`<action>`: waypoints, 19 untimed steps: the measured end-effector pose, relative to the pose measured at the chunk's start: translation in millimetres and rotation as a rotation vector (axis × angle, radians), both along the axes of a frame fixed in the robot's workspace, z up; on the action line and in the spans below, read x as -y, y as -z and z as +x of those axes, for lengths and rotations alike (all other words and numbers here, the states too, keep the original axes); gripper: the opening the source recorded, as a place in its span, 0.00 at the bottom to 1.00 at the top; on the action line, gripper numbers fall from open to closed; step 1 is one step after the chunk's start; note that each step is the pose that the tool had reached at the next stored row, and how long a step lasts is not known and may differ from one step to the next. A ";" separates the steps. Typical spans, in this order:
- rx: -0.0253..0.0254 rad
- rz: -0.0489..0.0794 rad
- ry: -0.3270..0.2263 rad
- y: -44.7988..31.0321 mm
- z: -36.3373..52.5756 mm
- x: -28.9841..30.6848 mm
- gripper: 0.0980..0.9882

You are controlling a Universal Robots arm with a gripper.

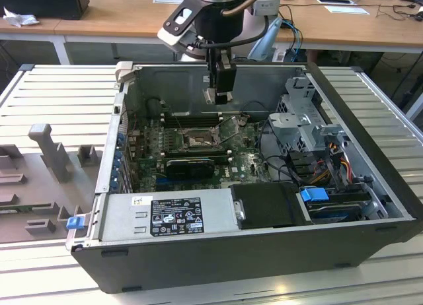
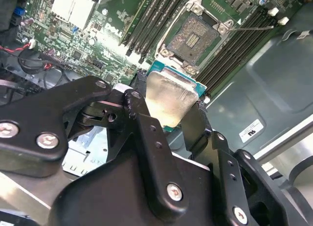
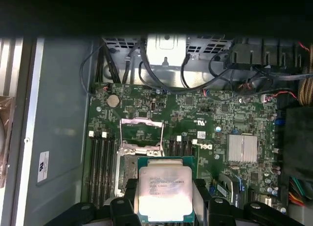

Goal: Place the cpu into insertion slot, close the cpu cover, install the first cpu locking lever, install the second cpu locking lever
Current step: 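Place the cpu into insertion slot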

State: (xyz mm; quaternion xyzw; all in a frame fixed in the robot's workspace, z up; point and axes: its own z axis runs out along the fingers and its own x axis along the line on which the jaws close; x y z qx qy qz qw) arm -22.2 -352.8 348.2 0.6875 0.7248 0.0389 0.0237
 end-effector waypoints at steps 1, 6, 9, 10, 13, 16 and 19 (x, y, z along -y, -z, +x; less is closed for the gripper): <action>0.0000 0.000 0.006 0.1 0.0 0.0 0.48; 0.0000 0.000 0.044 0.8 0.0 0.0 0.48; -0.0001 0.000 0.051 1.8 0.0 0.0 0.48; 0.0000 0.000 0.052 2.3 0.0 0.0 0.48; 0.0000 0.000 0.053 5.4 0.0 0.0 0.48; -0.0001 0.000 0.053 8.3 0.0 0.0 0.48; -0.0001 0.000 0.053 11.2 0.0 0.0 0.48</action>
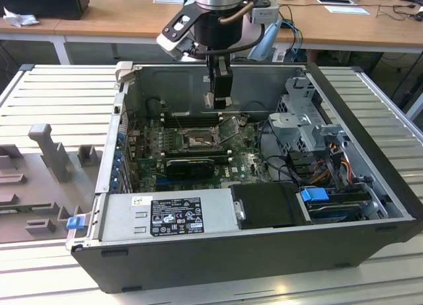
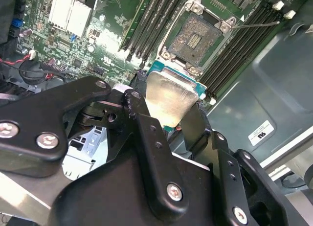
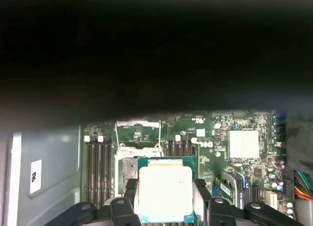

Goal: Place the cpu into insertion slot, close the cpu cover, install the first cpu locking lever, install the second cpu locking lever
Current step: 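Place the cpu into insertion slot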

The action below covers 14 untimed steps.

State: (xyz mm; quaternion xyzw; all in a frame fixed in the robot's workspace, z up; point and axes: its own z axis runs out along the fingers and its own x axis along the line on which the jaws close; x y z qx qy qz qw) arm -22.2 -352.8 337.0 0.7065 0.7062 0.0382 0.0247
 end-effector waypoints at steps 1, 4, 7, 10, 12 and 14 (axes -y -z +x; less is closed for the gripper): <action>0.0000 0.000 0.000 1.0 0.0 0.0 0.48; 0.0000 0.000 0.000 3.6 0.0 0.0 0.48; -0.0002 0.000 0.000 6.2 0.0 0.0 0.48; -0.0003 0.000 0.000 9.1 0.0 0.0 0.48; -0.0004 0.000 0.001 11.7 0.0 0.0 0.48; -0.0004 0.000 0.001 13.3 0.0 0.0 0.48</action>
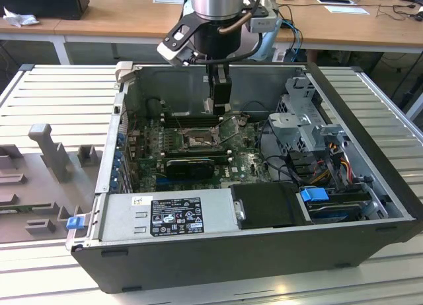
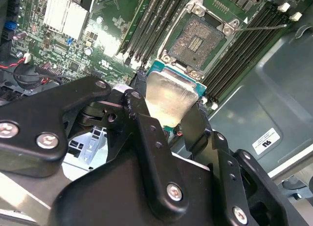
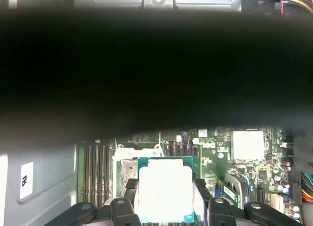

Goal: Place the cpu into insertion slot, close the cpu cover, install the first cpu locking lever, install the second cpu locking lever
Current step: 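Place the cpu into insertion slot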

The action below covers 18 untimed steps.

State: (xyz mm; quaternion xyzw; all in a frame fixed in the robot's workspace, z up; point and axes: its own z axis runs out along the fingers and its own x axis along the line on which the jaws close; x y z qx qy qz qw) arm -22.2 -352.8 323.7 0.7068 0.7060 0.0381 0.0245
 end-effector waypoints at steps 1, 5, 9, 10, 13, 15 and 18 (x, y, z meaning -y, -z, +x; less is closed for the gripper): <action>0.0000 0.000 0.000 0.7 0.0 0.0 0.48; 0.0000 0.000 0.000 4.2 0.0 0.0 0.48; 0.0000 0.000 0.000 8.6 0.0 0.0 0.48; 0.0000 0.000 0.000 9.7 0.0 0.0 0.48; 0.0000 0.000 0.000 13.4 0.0 0.0 0.48; 0.0000 0.000 0.000 16.1 0.0 0.0 0.48; 0.0000 0.000 0.000 19.4 0.0 0.0 0.48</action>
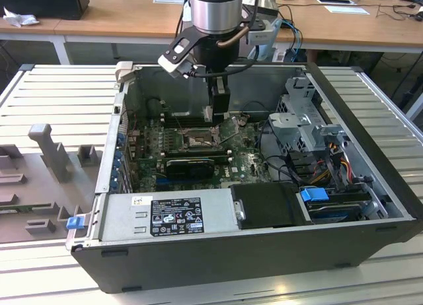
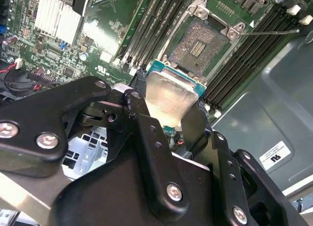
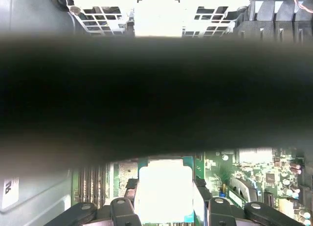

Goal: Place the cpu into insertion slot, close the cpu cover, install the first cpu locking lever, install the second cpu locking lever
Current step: 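Place the cpu into insertion slot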

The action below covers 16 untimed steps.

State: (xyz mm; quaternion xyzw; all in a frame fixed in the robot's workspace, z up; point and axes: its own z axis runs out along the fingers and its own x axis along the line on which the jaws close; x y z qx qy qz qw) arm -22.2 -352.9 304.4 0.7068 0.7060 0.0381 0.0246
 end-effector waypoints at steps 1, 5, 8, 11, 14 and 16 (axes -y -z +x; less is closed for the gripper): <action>0.0000 0.000 0.000 0.8 0.0 0.0 0.48; 0.0000 0.000 0.000 5.1 0.0 0.0 0.48; 0.0000 0.000 0.000 7.9 0.0 0.0 0.48; -0.0001 0.000 0.000 12.4 0.0 0.0 0.48; -0.0008 0.000 0.000 19.7 0.0 0.0 0.48; -0.0008 0.001 0.000 22.7 0.0 0.0 0.48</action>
